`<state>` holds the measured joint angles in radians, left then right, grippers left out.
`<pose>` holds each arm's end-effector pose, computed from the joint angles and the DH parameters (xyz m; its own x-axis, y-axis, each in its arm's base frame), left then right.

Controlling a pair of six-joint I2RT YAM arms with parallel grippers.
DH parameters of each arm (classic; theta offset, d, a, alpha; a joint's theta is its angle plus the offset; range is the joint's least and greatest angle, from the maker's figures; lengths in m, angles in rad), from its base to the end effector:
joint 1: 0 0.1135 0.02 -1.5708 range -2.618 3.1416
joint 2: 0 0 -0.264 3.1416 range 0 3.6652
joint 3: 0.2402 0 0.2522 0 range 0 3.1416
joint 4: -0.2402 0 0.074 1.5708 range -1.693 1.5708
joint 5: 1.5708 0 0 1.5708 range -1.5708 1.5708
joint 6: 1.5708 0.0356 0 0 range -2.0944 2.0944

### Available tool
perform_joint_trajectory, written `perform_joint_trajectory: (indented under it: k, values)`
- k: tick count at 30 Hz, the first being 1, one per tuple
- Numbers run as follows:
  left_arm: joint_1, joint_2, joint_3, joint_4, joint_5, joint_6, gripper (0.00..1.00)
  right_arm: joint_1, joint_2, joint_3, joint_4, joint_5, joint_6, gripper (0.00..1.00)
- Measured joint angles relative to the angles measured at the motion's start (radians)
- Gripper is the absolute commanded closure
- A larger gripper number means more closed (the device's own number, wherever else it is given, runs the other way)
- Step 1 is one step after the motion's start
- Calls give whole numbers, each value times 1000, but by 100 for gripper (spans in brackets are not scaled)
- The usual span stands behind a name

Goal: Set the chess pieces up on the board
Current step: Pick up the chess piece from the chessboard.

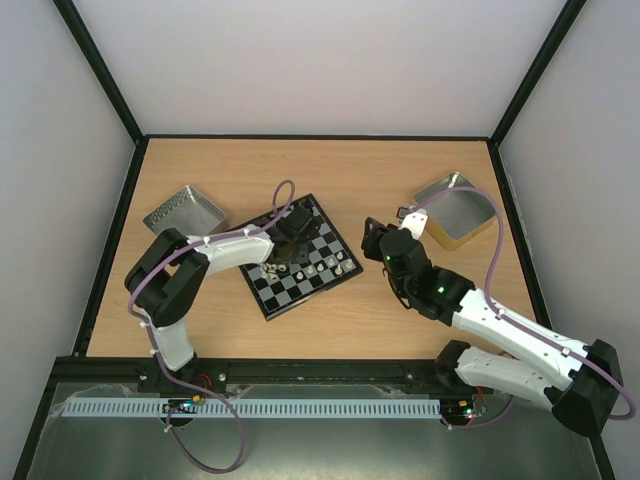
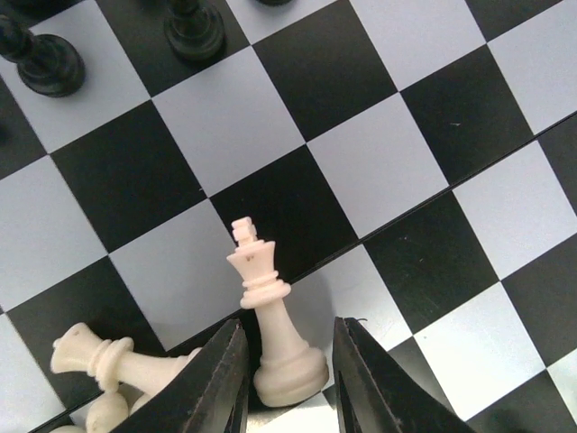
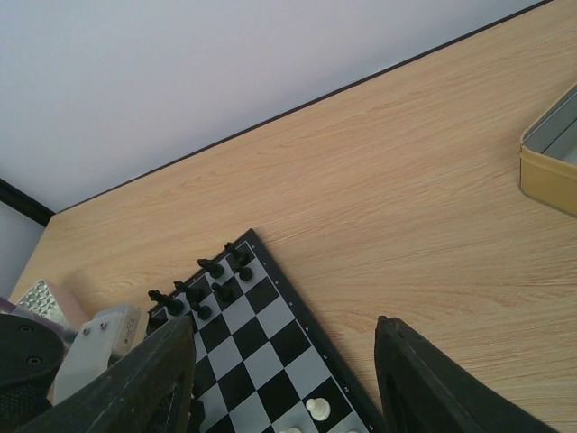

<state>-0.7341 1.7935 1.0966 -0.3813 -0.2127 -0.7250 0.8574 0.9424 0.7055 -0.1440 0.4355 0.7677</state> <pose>0.2694 -0.2330 0.1639 -0.8747 -0.0838 -0.4773 0.0009 0.9847 -0.1744 0.1525 0.1532 0.2884 -0.4732 0.4155 -0.7769 -0.1399 0.8352 0.5319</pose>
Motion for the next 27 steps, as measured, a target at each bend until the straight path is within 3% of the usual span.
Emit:
perform_joint_trajectory:
  k: [7, 18, 27]
  values:
    - [0, 45, 44, -4, 2, 0, 72, 0, 0, -2, 0, 0, 0, 46]
    - [18, 62, 75, -31, 14, 13, 86, 0, -9, -4, 0, -1, 0, 47]
    - [15, 35, 65, -26, 60, 77, 87, 0, -11, -4, 0, -24, -4, 43]
